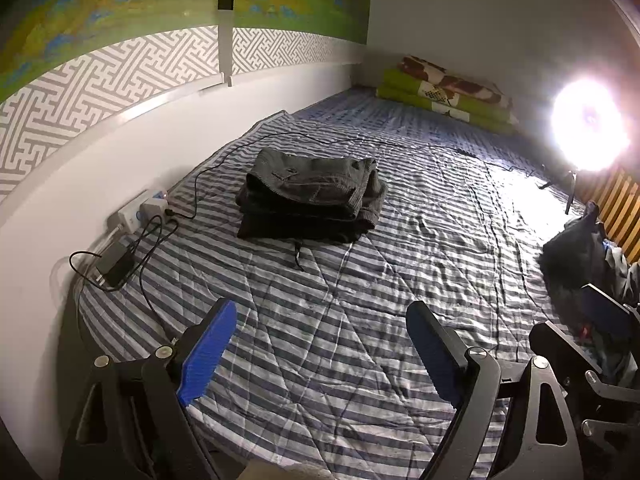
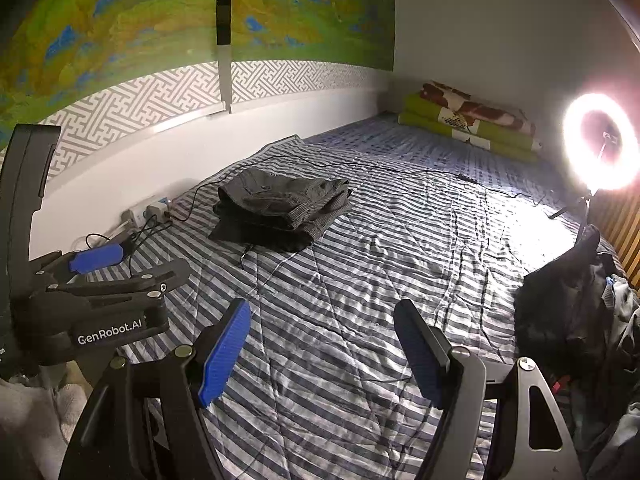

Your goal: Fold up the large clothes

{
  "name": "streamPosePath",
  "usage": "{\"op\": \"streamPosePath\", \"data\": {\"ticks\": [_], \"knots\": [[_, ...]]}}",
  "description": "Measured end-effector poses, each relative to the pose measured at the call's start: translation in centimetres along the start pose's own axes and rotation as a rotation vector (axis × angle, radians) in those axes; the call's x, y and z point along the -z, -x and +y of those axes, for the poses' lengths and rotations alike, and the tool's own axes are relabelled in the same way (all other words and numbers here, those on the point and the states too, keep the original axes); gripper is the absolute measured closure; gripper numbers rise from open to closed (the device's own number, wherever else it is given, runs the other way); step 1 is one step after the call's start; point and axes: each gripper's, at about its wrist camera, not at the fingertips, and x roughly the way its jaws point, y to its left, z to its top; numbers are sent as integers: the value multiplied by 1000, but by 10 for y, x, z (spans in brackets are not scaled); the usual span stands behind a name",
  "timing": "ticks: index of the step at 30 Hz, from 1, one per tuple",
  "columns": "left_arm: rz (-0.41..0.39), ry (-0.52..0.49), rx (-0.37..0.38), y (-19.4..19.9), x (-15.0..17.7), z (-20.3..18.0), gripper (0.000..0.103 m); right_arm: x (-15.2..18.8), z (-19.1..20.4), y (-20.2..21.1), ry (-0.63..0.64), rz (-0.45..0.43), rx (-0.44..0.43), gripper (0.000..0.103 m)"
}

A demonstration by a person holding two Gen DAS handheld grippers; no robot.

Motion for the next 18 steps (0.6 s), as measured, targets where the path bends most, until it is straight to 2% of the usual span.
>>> {"op": "streamPosePath", "data": {"ticks": [18], "knots": [[-9,-4,4,-1,0,-1,13,2,-1,0,-11,6,7,32]]}}
